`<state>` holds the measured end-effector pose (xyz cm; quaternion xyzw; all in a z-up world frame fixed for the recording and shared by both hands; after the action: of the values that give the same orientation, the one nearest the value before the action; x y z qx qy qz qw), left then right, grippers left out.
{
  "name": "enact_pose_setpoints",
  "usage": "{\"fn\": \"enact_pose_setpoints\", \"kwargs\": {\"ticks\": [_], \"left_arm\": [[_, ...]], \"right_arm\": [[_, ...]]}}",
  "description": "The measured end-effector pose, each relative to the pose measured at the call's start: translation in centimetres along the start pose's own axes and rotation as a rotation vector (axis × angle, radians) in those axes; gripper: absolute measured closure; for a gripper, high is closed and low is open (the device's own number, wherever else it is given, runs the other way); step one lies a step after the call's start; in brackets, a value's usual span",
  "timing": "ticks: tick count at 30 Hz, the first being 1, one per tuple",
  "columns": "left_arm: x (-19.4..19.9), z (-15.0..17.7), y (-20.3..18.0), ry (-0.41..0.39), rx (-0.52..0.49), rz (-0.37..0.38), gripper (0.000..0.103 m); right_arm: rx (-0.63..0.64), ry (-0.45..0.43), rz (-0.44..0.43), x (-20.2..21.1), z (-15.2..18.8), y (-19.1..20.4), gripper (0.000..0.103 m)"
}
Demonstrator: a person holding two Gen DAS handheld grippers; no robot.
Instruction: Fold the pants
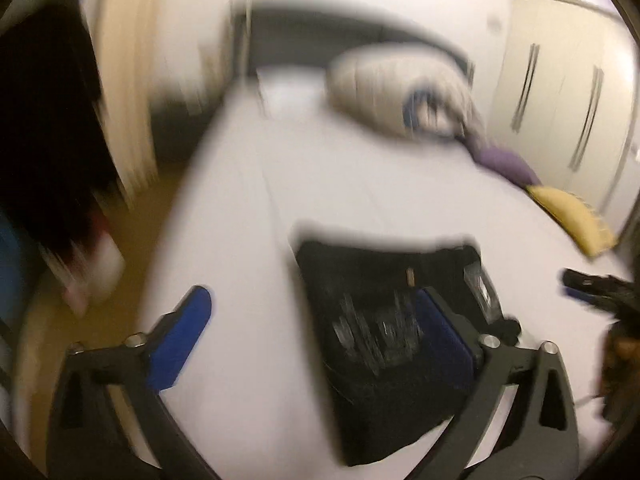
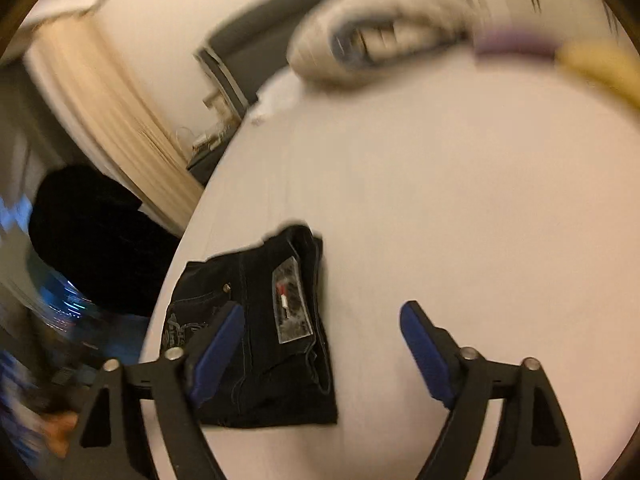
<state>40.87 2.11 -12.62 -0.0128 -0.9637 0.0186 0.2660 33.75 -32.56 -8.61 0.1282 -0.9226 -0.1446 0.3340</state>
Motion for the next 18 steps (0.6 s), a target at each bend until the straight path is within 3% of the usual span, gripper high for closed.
{"fn": "enact_pose_setpoints", "kwargs": {"ticks": [2, 4, 7, 11, 14, 18], "left_arm": [[5.9, -1.9, -0.6, -0.168, -0.071, -0.131, 0.0], [10.6, -3.4, -2.1, -0.265, -0.092, -0.217, 0.0], [17.3, -4.5, -3.0, -0.37, -0.097, -0.243, 0.0], [25.0, -5.4, -4.6, -0.483, -0.12, -0.249, 0.0], [28.9, -5.8, -4.5, -0.458, -0.147, -0.246, 0.0], [30.7, -5.5, -4.5, -0.316, -0.08, -0.196, 0.0]], "right_arm": [[0.082, -0.105, 0.058, 3.7, -0.8, 1.9, 0.003], [0.162, -0.246, 0.093, 7.5, -2.5, 4.7, 0.0], [0.269, -0.422, 0.16, 14.1, -4.4, 8.4, 0.0], [0.317, -0.539, 0.166, 21.1, -5.6, 12.0, 0.0], [0.305, -0.605, 0.141, 25.0, -6.3, 14.0, 0.0], [0.268, -0.601, 0.116, 27.3, -6.3, 15.6, 0.0]]}}
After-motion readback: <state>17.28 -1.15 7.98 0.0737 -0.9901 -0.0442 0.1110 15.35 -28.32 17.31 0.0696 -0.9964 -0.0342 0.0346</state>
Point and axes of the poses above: each gripper's, at about its wrist camera, not at the fingertips, and x roughly against the way its jaws point, y to its left, z to its underside, the point moved 5 cm from there along -x, roughly the way its jaws point, and after that the axes turned 3 degrees about -z, right-handed, at the moved point
